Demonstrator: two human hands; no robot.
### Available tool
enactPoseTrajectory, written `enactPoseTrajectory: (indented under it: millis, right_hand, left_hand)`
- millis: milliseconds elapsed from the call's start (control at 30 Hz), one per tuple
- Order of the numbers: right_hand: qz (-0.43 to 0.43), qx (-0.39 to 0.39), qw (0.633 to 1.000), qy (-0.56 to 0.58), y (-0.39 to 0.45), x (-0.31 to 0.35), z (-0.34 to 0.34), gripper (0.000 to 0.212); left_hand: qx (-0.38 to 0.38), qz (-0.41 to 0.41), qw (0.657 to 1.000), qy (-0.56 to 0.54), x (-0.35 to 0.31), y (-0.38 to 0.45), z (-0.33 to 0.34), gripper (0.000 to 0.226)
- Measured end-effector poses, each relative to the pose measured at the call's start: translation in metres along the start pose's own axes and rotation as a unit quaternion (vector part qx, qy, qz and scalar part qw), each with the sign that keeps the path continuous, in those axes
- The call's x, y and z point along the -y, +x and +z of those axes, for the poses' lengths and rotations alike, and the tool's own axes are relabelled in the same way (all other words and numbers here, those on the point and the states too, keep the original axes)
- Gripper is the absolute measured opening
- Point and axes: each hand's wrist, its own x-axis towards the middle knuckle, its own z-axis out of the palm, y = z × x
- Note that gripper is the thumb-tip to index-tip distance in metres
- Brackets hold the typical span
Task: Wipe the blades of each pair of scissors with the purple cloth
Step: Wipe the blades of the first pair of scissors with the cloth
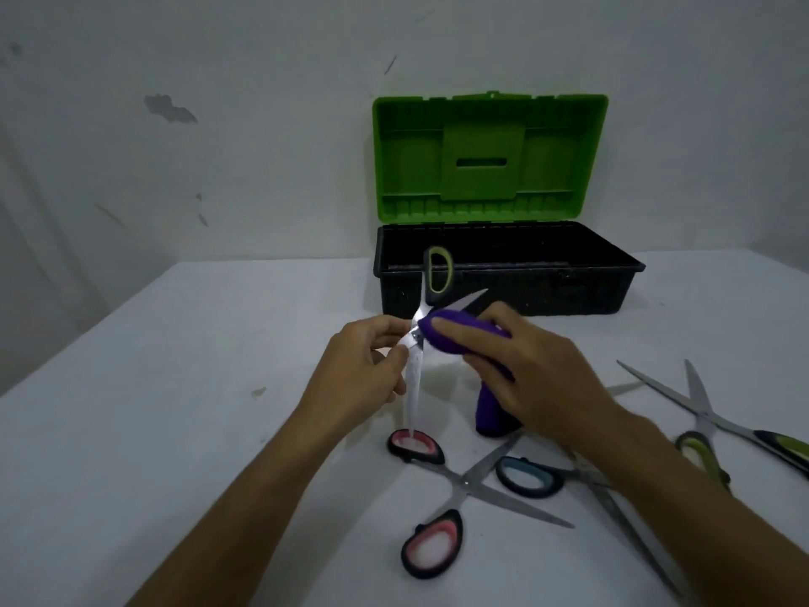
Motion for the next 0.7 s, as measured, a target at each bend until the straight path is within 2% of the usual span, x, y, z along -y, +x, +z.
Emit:
enactPoseTrajectory:
  millis: [167,333,433,533,700]
  right_hand:
    - [-0.041,0.035,0.999,0.0,0.003,0.006,0.007,0.048]
    - [-0.075,0.084,0.994,0.015,-0.004,-0.005,-0.002,0.042]
    - [-0.058,0.047,0.997,0.012,-0.004,-0.009,-0.012,0.041]
    - [-0.025,-0.003,1.0,0.007,0.0,-0.009,-0.018,0.044]
    - [-0.006,0.01,1.0,-0.012,0.002,0.015,-0.016,0.047]
  left_hand:
    - [-0.007,0.017,0.999,0.038,-0.003,0.001,-0.004,0.017]
    - [-0.008,-0.002,1.0,-0.011,-0.005,-0.002,-0.004,0.017]
    - [-0.032,-0.018,0.997,-0.065,-0.007,-0.001,-0.007,0.008]
    - [-0.038,-0.028,0.994,-0.103,-0.01,0.001,-0.009,0.009]
    - [-0.03,-0.021,0.996,-0.081,-0.009,-0.001,-0.004,0.006]
